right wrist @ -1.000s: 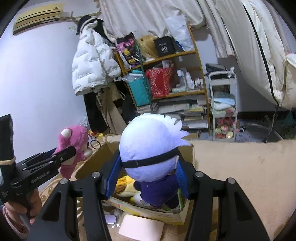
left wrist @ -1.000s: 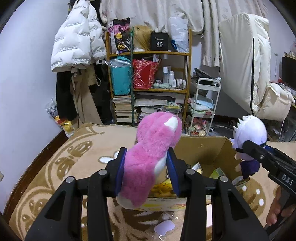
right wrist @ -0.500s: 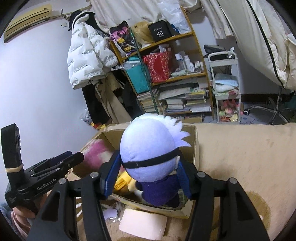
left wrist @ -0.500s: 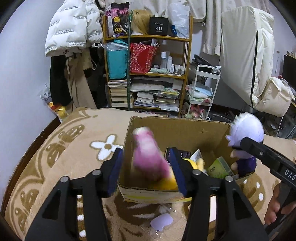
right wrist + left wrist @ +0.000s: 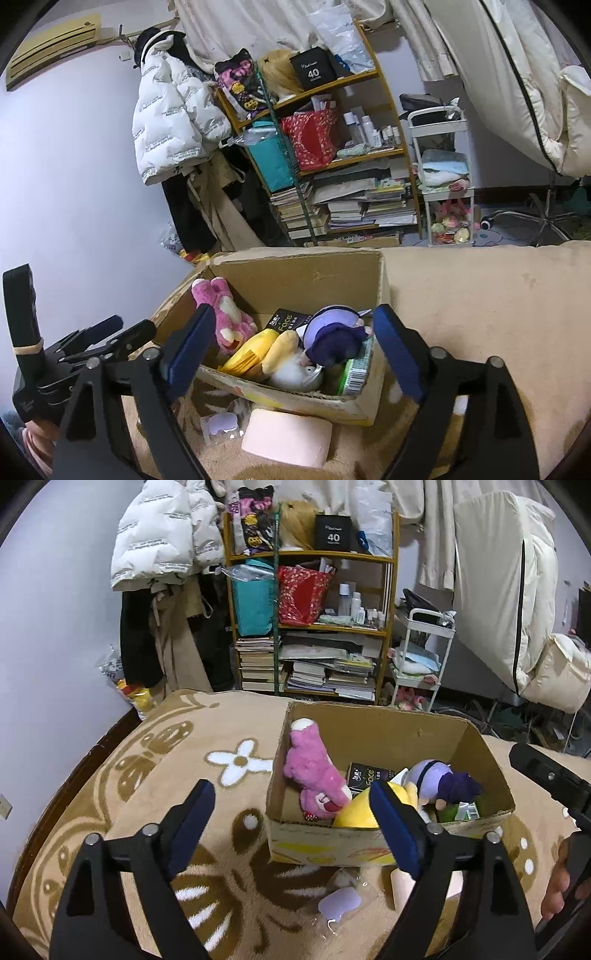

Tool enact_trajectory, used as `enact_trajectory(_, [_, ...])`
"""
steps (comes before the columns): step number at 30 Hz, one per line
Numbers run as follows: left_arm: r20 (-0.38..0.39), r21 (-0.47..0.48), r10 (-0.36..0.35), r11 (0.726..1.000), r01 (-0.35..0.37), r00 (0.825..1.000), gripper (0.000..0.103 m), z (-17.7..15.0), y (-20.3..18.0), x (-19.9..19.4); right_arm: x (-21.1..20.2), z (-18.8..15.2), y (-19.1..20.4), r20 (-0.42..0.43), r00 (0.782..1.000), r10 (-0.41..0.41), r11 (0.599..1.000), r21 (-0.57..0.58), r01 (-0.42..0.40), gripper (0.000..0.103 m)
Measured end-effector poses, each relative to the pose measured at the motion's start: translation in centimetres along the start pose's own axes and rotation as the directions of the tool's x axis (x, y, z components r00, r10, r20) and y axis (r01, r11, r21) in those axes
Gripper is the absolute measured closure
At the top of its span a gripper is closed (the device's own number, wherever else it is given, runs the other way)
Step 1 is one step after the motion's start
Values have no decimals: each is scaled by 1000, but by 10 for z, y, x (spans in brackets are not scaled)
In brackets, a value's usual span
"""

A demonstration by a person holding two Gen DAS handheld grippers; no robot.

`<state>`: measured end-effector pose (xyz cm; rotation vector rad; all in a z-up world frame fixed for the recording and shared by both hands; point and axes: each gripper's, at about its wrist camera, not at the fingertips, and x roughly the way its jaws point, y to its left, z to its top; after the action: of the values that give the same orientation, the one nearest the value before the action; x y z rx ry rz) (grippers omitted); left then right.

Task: Organize soft objects
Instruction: 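Open both tools over the box to drop the plush and doll, then lower the left tool onto the clear bag while the right tool closes on the cake cushion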

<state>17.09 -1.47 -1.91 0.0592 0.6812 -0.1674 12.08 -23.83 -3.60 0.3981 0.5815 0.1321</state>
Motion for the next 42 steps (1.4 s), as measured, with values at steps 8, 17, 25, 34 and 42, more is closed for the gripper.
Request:
enact_trajectory(8, [10,-37,3,999,-3,1000,2,-5,12,-27,-17,-3,2,-14,1000,-18,1000,16,19,1])
enact_trajectory(17, [-47,-35,5,999,-7,999,1,-18,21,-53,-43,-16,13,-24,998,-54,998,-12,53,0])
enact_trajectory(25, [-95,-29,0,1000,-3,995,1,-32,21,-64,-54,-33,23,-74,996,-56,997,-49,52,0])
enact_trajectory(34, [-121,-25,-11,1000,8,993,1,-41,18,-53,-34,-54,40,-174,981,-84,987,-153,57,0])
enact_trajectory(42, [-204,-61,-53,997,41,978,1,-43,22,-17,-14,-67,45,-227,967,-118,973,-222,67,0])
